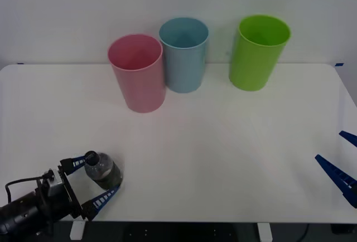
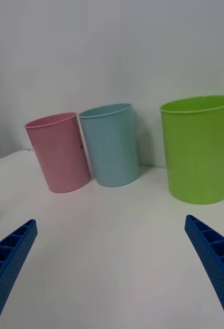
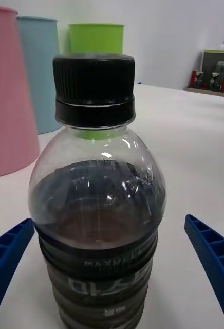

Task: Grasp the object on the table and drop it into the matching bin: aluminum can to the light blue bin, PET bottle to the pink bin.

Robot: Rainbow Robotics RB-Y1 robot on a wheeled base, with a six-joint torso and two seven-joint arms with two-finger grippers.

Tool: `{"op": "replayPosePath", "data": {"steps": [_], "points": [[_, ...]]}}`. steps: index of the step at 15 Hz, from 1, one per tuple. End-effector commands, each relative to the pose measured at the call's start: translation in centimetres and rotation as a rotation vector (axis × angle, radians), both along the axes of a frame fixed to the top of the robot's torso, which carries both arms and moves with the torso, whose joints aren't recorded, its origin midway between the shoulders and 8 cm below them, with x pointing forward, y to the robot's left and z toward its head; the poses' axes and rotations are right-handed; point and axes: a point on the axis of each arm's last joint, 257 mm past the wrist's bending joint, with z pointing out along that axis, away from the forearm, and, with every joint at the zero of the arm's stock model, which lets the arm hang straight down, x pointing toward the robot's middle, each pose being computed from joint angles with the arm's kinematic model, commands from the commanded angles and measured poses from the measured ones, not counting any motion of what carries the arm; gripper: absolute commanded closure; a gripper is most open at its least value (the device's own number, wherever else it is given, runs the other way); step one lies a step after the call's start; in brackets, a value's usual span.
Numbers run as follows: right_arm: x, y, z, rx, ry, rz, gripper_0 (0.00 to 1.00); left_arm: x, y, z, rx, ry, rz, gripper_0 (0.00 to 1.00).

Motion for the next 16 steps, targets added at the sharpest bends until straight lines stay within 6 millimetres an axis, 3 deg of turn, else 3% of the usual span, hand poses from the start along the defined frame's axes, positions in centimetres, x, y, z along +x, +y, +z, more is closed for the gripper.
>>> {"op": "replayPosePath", "data": {"steps": [1,6,7,8,9,10,16], "points": [[0.0,0.0,0.0,0.0,0.0,0.0,0.0,0.29,-0.45,-0.06,-0.001,-0.001,0.002,0.0],[0.0,0.0,0.0,0.0,0.0,0.0,0.0,0.23,-0.78,-0.37,0.0,0.005,-0.004,0.0],[0.0,0.0,0.0,0.0,0.0,0.0,0.0,0.32,-0.85,-0.41,-0.001,0.006,-0.005,0.13],[0.0,0.0,0.0,0.0,0.0,0.0,0.0,0.42,-0.79,-0.55,-0.002,0.01,-0.003,0.69],[0.0,0.0,0.0,0.0,0.0,0.0,0.0,0.43,-0.82,-0.53,-0.001,0.007,-0.005,0.88],[0.0,0.0,0.0,0.0,0.0,0.0,0.0,0.47,-0.9,-0.49,-0.001,0.006,-0.007,0.99],[0.0,0.0,0.0,0.0,0.0,0.0,0.0,0.56,-0.54,-0.23,-0.02,0.012,0.007,1.0]]}}
